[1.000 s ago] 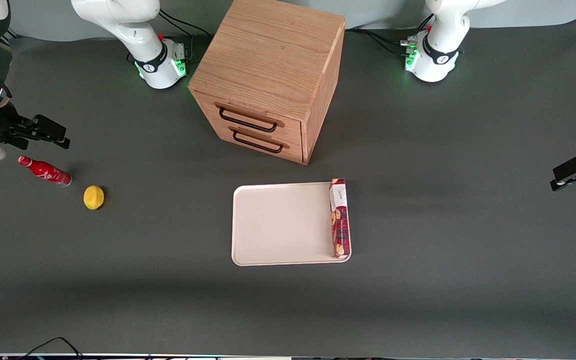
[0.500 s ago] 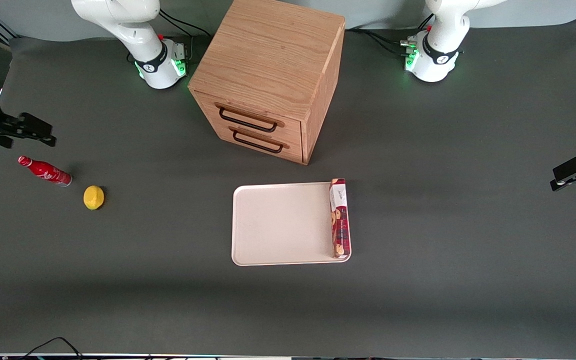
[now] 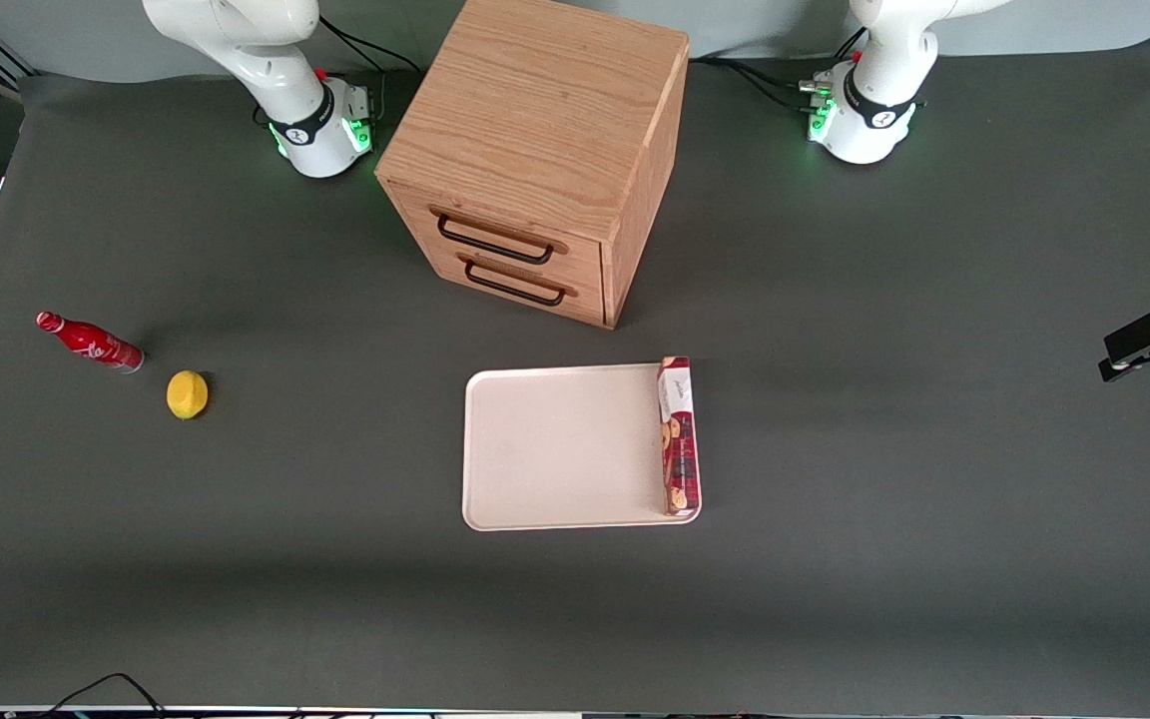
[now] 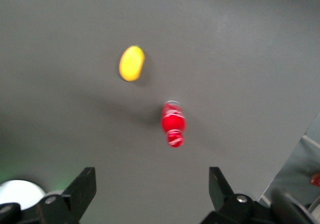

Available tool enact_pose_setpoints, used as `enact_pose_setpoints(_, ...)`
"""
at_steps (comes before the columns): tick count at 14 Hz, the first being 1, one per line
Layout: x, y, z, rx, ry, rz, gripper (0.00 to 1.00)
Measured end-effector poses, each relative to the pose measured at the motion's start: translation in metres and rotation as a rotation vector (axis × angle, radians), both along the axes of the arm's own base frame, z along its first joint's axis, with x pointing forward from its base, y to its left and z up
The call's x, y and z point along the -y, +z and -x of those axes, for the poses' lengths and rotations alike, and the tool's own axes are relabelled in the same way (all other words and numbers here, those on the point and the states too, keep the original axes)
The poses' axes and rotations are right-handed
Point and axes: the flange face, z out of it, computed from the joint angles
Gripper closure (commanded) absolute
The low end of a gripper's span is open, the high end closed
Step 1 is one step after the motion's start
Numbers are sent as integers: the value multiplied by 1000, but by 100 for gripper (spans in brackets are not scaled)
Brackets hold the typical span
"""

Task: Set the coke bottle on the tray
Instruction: 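Move the right gripper down over the red Coca-Cola bottle's neck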

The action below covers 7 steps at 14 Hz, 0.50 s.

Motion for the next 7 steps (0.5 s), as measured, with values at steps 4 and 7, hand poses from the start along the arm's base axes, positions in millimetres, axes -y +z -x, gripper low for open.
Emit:
enact_pose_setpoints(4,38,-99,19,26,67,30,0)
enact_pose_setpoints(7,39,-141,26,27,61,14,0)
